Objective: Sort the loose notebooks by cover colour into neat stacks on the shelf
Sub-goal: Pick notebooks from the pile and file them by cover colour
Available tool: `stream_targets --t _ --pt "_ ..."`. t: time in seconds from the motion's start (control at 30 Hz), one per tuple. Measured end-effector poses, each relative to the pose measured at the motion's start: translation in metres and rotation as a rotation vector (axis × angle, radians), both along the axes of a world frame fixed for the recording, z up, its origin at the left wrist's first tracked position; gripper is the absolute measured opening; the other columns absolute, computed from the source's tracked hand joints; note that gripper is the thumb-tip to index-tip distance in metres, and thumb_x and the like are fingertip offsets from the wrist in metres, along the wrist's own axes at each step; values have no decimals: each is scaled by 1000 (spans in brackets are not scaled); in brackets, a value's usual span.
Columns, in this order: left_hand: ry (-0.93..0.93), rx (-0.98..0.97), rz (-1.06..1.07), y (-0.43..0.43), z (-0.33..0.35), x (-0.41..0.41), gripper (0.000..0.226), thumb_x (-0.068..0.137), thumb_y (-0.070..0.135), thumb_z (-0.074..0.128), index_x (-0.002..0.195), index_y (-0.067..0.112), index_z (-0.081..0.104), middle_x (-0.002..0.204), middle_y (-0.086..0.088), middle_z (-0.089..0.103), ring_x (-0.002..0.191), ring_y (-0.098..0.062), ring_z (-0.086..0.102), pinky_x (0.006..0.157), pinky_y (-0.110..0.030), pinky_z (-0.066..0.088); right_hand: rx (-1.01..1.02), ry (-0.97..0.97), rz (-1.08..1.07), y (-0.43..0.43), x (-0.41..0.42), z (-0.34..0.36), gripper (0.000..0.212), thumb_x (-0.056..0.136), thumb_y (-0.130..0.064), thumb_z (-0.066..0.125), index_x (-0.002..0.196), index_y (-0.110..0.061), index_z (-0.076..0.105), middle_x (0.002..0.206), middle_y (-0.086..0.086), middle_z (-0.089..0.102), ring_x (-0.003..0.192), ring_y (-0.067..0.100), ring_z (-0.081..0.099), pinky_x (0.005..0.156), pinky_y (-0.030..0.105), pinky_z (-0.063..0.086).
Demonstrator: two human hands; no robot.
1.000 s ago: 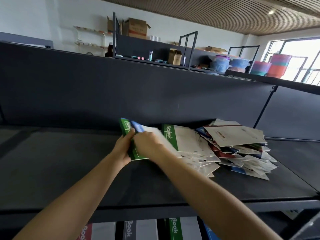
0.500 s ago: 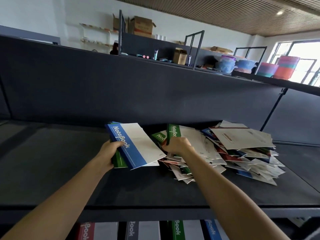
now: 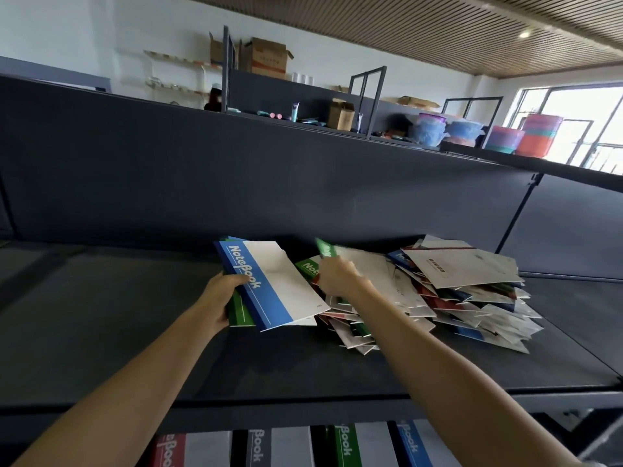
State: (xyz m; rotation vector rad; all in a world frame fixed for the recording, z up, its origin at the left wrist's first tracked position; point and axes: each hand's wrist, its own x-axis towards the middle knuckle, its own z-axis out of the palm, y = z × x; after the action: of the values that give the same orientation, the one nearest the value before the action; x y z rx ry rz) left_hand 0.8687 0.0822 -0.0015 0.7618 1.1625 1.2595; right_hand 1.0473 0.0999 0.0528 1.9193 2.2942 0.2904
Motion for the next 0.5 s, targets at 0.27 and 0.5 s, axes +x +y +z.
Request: stream_targets --t 0.27,0.5 --pt "-84 -6 -41 -10 0 15 34 98 17 43 126 -1 50 85 -12 60 73 -25 58 62 -33 45 81 -2 332 -59 -86 -18 38 97 -15 42 131 2 46 121 15 59 105 30 60 73 34 46" --pt "-53 -50 -12 -20 -11 -13 26 98 17 48 121 7 52 90 -7 62 77 -22 60 59 -33 44 32 471 -77 -11 -28 -32 32 95 -24 42 118 -5 54 118 16 59 103 31 58 74 28 44"
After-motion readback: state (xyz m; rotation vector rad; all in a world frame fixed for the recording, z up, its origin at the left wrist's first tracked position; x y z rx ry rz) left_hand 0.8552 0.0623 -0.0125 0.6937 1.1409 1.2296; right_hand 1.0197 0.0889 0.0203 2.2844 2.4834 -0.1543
